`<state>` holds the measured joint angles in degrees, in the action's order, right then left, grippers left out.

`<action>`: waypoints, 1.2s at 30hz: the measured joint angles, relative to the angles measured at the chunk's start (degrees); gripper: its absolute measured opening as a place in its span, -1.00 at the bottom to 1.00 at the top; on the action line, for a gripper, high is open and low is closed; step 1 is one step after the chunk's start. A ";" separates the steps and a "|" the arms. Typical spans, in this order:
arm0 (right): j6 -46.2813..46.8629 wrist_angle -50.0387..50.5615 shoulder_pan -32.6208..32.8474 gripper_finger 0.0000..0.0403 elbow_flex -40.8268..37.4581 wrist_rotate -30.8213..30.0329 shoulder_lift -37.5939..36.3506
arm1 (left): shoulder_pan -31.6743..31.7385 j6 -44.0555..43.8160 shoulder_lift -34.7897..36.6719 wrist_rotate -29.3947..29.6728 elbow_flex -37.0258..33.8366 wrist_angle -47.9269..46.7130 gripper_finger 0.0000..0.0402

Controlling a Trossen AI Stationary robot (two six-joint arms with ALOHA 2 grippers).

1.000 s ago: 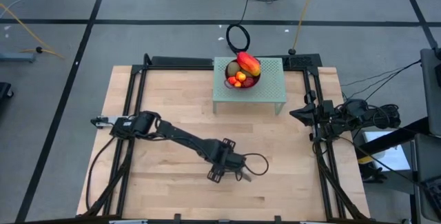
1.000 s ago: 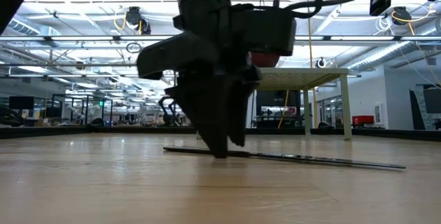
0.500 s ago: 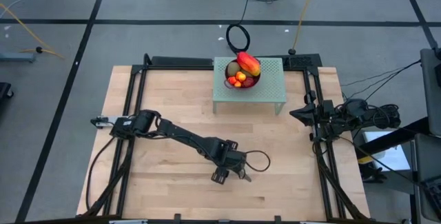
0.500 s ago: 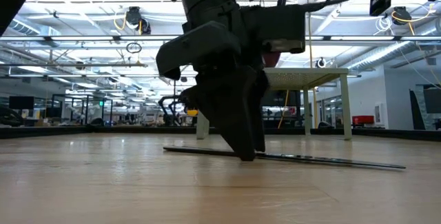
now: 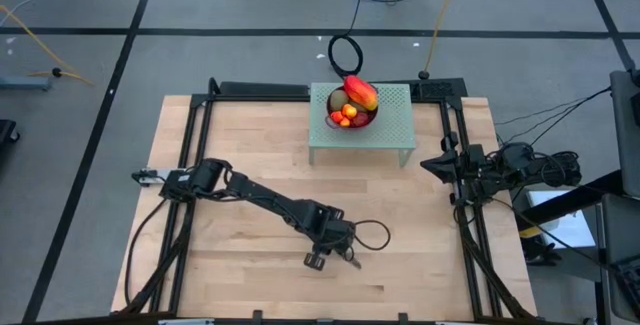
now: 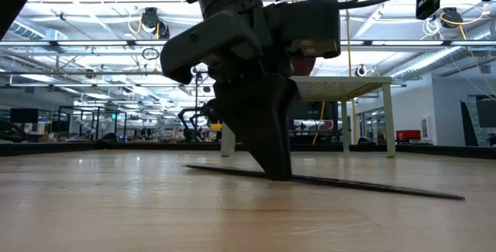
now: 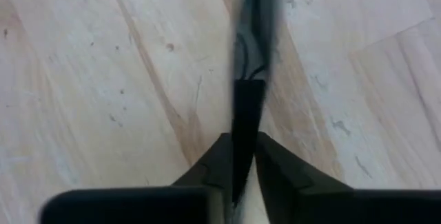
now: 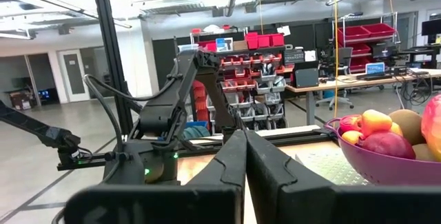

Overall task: Pick & Place Fruit
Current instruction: Put the knife on the shelf

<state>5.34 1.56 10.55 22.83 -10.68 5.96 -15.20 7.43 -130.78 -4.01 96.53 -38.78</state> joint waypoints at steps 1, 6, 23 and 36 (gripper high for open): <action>0.01 0.00 0.01 -1.00 0.00 0.00 0.00 | 0.02 0.00 0.00 0.14 0.00 -0.04 -0.80; 0.01 0.00 0.01 -1.00 0.00 0.00 0.00 | 0.13 -1.19 0.02 0.78 -0.03 0.05 -0.94; 0.01 0.00 0.01 -1.00 0.00 0.00 0.00 | 0.22 -2.75 -0.44 4.27 4.90 -1.00 -0.95; -0.04 0.02 0.01 -1.00 0.00 0.00 0.00 | 0.33 -3.32 -0.63 7.10 7.17 -4.08 -0.99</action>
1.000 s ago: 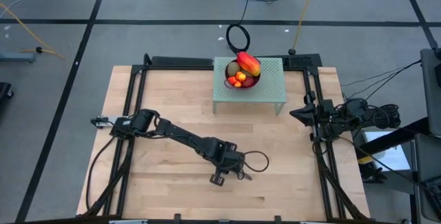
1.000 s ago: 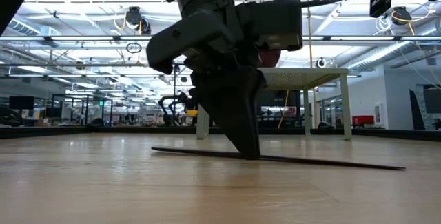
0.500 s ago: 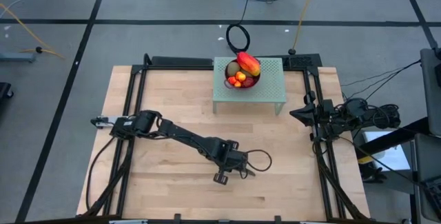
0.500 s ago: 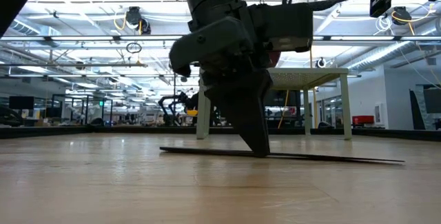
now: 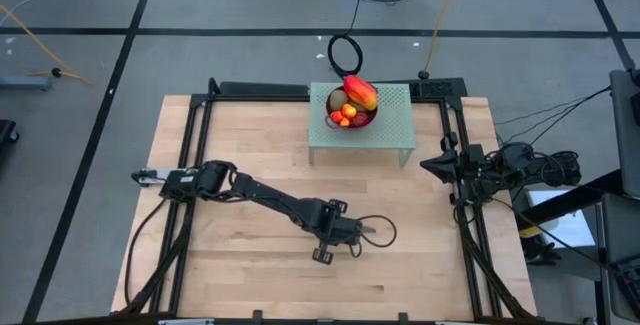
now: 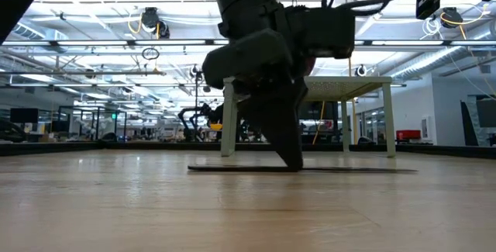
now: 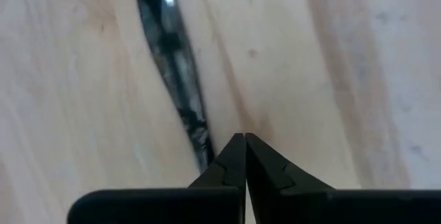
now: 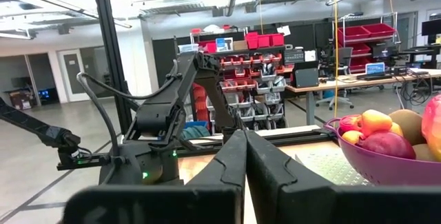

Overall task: Pick & Place Fruit
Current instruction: Put the knife on the shelf

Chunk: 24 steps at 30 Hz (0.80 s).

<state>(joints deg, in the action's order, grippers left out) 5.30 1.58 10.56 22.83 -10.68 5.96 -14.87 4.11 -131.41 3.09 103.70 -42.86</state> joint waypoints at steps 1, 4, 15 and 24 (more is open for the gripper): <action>0.03 0.00 0.01 -1.00 0.00 0.00 0.00 | 0.01 -0.35 0.00 0.80 0.00 -0.46 -0.99; 0.02 0.00 -0.02 -1.00 0.00 0.00 0.00 | 0.08 -1.69 0.60 2.99 0.00 -2.06 -0.99; -0.31 -0.01 0.00 -1.00 0.00 0.07 0.09 | 1.18 -10.05 4.10 3.66 0.15 -5.41 -0.52; 0.68 0.00 0.01 -1.00 0.00 0.24 0.09 | 0.52 -16.20 4.00 1.39 -1.40 -15.56 0.21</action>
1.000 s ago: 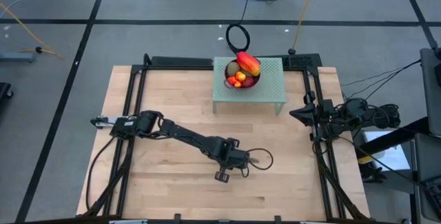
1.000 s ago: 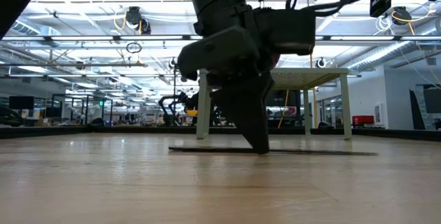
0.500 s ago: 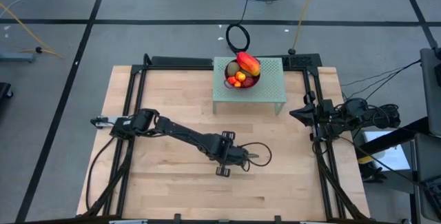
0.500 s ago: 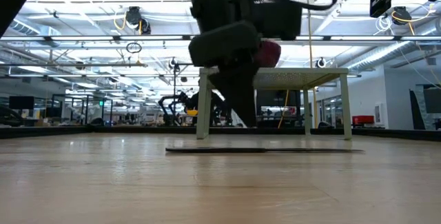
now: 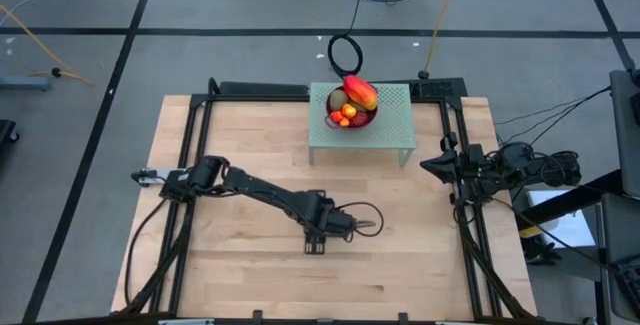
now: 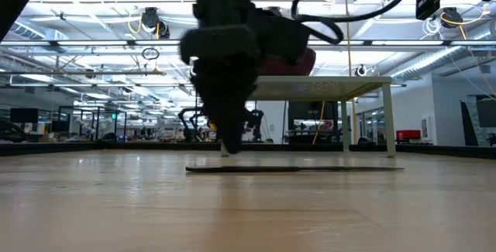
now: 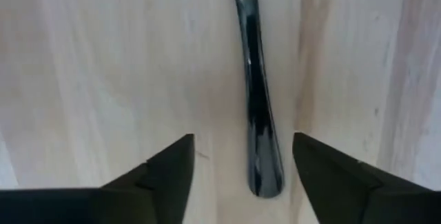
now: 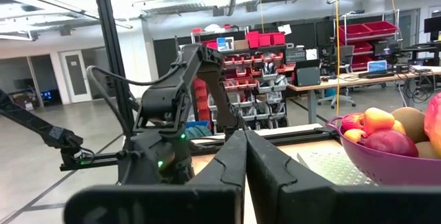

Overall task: Pick & Place Fruit
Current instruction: Put the knife on the shelf

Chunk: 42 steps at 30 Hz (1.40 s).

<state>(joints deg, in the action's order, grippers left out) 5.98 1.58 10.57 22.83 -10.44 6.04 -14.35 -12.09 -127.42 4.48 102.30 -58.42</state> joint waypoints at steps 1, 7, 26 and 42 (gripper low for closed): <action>0.00 0.00 0.00 -1.00 0.00 -0.02 0.00 | -0.24 -0.40 0.00 -0.05 -0.13 -0.34 0.27; 0.00 0.00 -0.01 -1.00 0.00 0.00 0.00 | -1.65 -2.20 0.05 -1.44 -2.28 -0.28 0.46; 0.02 0.02 0.00 -1.00 0.00 0.00 0.00 | -1.16 -3.68 0.92 -3.78 -13.55 14.21 -0.26; 1.90 0.02 0.00 -1.00 0.00 0.02 0.02 | -1.02 -6.84 0.70 -0.43 -13.55 20.77 -0.88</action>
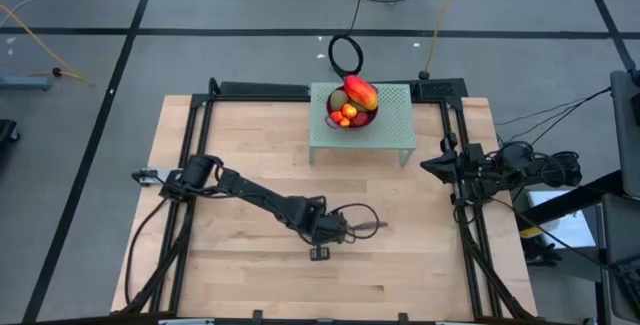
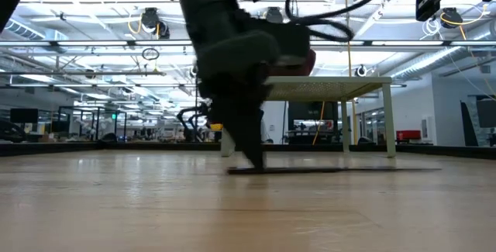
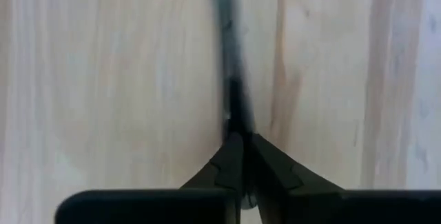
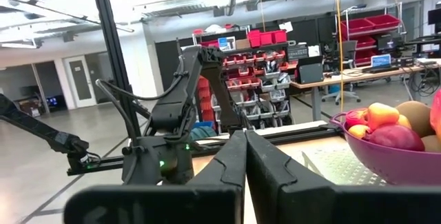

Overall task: Pick & Place Fruit
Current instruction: Put the knife on the shelf

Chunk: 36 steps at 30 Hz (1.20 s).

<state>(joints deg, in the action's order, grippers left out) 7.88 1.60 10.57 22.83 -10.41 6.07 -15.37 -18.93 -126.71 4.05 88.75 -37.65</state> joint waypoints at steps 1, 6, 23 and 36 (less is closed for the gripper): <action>0.36 -0.02 0.00 -1.00 0.00 0.00 0.00 | -0.02 -0.23 -0.05 0.04 0.00 0.40 -0.90; 0.46 -0.02 -0.01 -1.00 0.01 -0.01 0.00 | -0.07 -0.53 -0.31 -1.33 -0.14 1.62 -0.99; 0.46 0.00 0.00 -1.00 0.00 0.00 0.00 | 0.45 -1.14 7.26 7.16 -0.35 0.28 -0.99; 1.52 0.02 0.00 -1.00 0.00 0.49 0.00 | 1.26 -2.81 16.43 11.46 -0.35 2.05 -0.97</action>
<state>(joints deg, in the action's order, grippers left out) 9.40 1.62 10.57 22.83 -9.92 6.06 -14.11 -21.74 -110.28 15.51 88.40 -35.60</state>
